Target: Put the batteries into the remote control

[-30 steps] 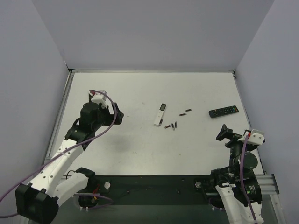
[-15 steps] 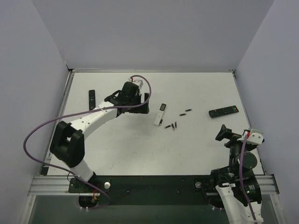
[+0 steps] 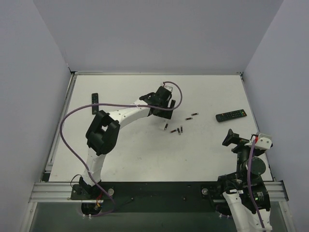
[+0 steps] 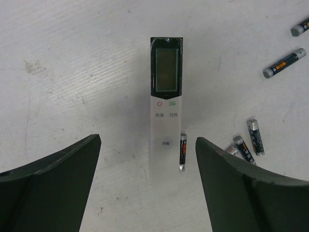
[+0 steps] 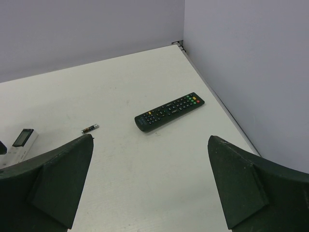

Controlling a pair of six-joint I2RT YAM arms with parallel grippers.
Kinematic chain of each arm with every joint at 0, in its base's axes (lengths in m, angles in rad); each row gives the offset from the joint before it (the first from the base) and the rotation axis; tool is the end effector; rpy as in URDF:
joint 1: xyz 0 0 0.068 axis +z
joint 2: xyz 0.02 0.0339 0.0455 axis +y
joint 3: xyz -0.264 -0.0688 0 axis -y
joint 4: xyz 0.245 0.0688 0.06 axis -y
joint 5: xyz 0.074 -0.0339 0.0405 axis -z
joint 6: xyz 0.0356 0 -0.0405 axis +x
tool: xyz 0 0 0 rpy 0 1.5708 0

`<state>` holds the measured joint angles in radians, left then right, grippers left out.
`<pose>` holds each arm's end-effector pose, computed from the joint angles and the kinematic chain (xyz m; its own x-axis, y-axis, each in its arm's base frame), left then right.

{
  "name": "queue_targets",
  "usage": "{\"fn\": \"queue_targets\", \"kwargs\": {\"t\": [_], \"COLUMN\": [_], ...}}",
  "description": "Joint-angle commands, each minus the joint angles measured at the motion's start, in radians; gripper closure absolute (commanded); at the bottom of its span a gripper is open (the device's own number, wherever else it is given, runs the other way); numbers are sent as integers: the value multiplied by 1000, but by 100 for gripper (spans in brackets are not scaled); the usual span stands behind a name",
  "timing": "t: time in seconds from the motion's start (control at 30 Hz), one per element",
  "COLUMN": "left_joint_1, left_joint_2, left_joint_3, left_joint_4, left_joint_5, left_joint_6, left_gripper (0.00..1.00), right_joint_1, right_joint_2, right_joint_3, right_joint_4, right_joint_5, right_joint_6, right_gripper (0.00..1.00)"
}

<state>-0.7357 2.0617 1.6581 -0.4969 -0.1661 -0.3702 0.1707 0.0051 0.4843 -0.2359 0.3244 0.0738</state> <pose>0.3458 -0.3051 0.2198 -0.7535 0.2008 -0.6260 0.3359 0.9362 -0.1040 0.0515 -0.0026 0.3070 0.2474 0.1136 -0.9622 0.1259 0.9809 0.1481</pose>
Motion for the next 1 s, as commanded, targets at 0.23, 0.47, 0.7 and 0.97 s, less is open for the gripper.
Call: {"fn": "queue_targets", "kwargs": {"t": [0.23, 0.47, 0.7, 0.97], "left_joint_1": [-40, -47, -42, 16], "left_joint_2": [172, 271, 313, 241], "left_joint_3": [202, 301, 347, 258], "left_joint_4": [29, -15, -57, -28], "left_joint_5": [-62, -90, -119, -105], "left_joint_6": [60, 79, 90, 90], "left_gripper": [20, 34, 47, 80], "right_joint_1": [0, 0, 0, 1], "right_joint_2": [-123, -119, -116, -111], "right_joint_3": [-6, -3, -1, 0], "right_joint_4": [44, 38, 33, 30], "right_joint_5": [-16, -18, -15, -22], "right_joint_6": [-9, -12, -11, -9], "right_gripper": [0, 0, 0, 0]}}
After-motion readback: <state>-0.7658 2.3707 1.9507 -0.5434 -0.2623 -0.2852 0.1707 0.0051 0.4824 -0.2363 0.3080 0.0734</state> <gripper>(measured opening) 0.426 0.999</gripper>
